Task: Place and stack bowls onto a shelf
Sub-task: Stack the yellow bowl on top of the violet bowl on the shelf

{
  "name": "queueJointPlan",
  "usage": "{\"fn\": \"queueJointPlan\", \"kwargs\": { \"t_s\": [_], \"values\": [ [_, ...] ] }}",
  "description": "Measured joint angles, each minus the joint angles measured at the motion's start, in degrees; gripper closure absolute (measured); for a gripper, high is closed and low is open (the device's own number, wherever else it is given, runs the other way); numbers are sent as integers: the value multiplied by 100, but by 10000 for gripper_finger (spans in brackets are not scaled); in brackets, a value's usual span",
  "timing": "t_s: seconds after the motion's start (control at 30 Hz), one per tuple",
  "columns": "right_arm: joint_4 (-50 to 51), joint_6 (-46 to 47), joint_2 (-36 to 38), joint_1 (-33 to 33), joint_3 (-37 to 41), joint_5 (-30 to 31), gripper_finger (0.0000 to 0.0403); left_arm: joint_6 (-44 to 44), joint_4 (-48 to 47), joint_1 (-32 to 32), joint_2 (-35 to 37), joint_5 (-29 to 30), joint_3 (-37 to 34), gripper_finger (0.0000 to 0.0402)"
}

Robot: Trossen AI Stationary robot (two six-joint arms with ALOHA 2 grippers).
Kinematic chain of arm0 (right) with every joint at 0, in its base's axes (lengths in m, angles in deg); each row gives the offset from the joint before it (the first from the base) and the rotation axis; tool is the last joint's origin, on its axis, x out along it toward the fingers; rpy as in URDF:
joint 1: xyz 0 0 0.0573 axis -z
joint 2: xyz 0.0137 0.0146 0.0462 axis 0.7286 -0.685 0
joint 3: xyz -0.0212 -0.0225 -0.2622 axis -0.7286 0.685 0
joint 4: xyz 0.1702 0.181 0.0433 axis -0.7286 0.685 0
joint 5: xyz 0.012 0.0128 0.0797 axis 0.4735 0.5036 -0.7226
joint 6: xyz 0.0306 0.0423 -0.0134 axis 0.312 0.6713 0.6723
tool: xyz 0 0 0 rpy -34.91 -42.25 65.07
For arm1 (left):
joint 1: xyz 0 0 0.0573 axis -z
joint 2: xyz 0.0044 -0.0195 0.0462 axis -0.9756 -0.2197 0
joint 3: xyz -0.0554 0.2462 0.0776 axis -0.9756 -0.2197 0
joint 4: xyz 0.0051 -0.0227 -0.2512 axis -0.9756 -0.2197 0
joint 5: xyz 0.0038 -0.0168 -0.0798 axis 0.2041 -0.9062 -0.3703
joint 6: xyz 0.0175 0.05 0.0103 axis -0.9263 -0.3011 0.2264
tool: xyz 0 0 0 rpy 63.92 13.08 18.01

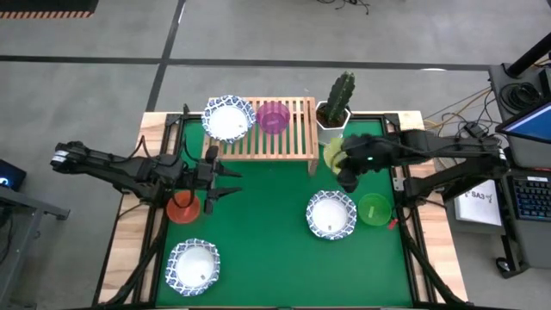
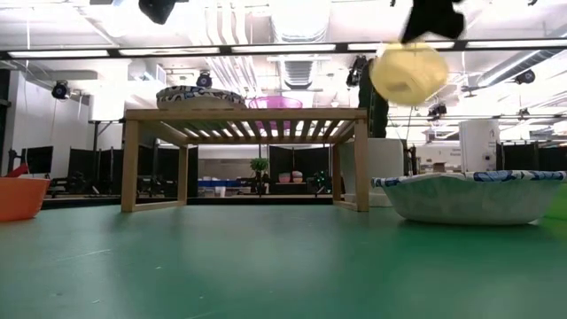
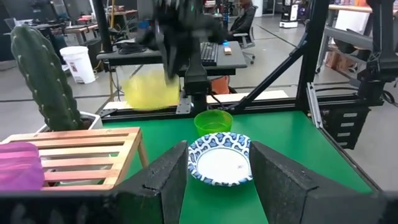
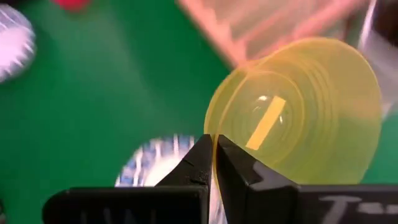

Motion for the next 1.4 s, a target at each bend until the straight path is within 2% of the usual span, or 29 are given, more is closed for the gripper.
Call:
{"fn": "queueJointPlan", "kwargs": {
  "t_s": [0.1, 0.2, 0.33, 0.53, 0.73, 1.13, 1.4],
  "values": [
    [-802, -927, 68, -77, -133, 643, 394, -40, 6, 0, 1, 2, 0, 247],
    [-1944, -1980, -13, 11, -137, 929, 394, -196, 94, 1, 2, 9, 0, 247],
    [-3404, -3214, -363, 287, -137, 944, 394, -330, 143, 0, 2, 15, 43, 247],
    [-5002, -4367, -1202, 863, -137, 941, 394, -414, -295, 0, 84, 16, 487, 247],
    [-5429, -4511, -1928, 1223, -137, 900, 394, -474, -808, 0, 127, 18, 945, 247],
    [-5438, -4519, -2673, 1308, -535, 898, 392, -564, -826, 0, 160, 24, 863, 247],
    [-5451, -4488, -2898, 1374, -620, 900, 347, -564, -798, 1, 162, 167, 859, 247]
  ]
}}
